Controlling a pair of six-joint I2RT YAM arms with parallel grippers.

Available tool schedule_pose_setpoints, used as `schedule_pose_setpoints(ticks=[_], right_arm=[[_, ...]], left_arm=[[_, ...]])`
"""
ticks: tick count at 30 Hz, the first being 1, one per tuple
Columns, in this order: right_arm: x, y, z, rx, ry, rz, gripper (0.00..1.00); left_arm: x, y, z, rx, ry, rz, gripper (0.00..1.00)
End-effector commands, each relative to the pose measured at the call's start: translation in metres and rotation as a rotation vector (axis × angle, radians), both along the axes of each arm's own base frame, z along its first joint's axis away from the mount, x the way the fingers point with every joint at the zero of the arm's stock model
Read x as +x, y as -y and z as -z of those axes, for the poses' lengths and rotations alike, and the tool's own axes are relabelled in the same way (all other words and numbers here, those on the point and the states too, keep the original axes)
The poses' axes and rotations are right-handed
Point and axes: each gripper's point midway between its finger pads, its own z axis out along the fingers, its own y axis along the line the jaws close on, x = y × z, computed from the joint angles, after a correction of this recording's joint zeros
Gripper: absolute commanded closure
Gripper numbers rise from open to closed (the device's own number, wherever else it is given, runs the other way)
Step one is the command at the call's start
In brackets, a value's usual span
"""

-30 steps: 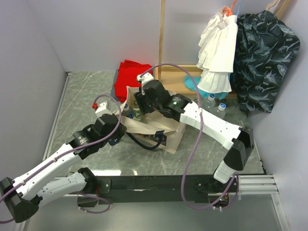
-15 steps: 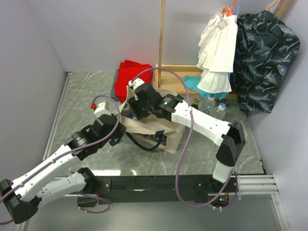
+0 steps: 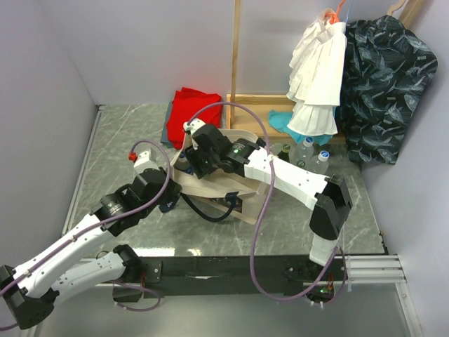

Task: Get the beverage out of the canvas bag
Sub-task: Take out the drink from the canvas bag.

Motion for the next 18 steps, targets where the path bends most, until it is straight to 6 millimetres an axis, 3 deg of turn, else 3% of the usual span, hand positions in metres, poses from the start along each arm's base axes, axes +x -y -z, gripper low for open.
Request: schedule_pose_setpoints(ticks=[1,10,18], right_arm=[[0.006,-0.014,-0.009,0.038,0.027,-0.019,0.38],[0.006,-0.022,0.008,0.035,0.007,-0.031,0.41],[0.009,-0.022,0.011,0.036,0.008,-0.029,0.46]], left_arm=[[-0.007,-0.011,0.003,0.018,-0.01,-0.021,0.82],[-0.009,-0.011,0.014,0.037,-0.033,-0.016,0.82],[-0.006,-0.01,0.007,0.029,-0.01,-0.018,0.81]])
